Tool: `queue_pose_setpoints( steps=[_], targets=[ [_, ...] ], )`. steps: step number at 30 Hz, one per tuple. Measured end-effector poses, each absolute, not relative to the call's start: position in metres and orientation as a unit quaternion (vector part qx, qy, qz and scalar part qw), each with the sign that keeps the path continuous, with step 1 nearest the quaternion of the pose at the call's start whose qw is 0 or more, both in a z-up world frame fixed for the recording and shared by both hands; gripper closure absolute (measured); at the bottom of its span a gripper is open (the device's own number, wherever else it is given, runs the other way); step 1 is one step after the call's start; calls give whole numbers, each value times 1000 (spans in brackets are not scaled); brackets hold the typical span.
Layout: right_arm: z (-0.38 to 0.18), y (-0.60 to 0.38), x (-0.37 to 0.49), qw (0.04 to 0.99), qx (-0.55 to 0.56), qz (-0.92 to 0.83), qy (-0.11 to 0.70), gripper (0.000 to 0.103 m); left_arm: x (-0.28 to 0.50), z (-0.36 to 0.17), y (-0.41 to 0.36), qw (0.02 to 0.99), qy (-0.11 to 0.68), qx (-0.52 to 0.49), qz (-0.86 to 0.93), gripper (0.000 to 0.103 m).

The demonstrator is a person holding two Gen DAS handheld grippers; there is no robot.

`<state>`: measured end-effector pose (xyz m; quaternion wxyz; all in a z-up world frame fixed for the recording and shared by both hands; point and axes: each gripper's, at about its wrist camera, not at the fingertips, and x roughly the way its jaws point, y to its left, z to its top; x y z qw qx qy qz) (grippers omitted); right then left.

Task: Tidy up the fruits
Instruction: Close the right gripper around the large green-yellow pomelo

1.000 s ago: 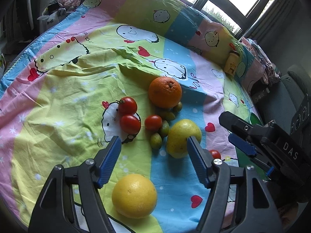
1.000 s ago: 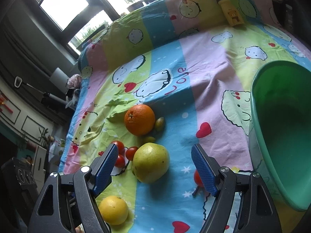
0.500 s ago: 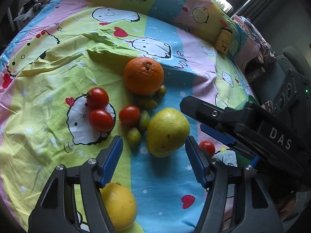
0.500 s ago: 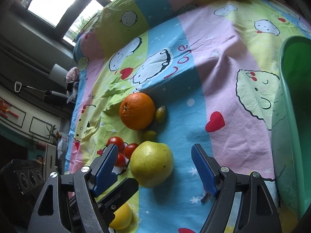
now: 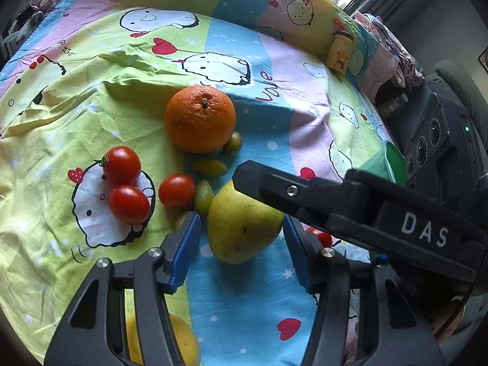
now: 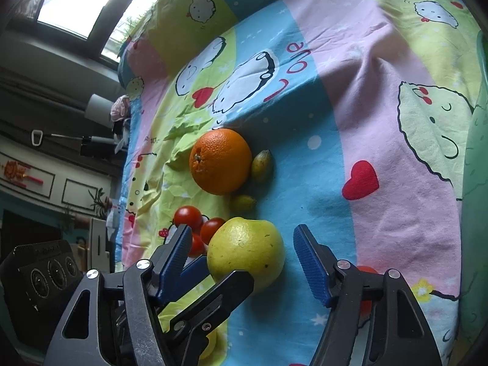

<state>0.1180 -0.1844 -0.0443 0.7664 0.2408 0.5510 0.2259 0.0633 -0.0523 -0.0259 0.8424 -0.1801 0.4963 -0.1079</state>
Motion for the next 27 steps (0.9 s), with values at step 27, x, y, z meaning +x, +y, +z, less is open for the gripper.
queue_pose_setpoints(
  steps=[27],
  targets=[
    [-54,-184,121,758,233,225,566,43,63,-31,-58,844,488,-179,-135,49]
  ],
)
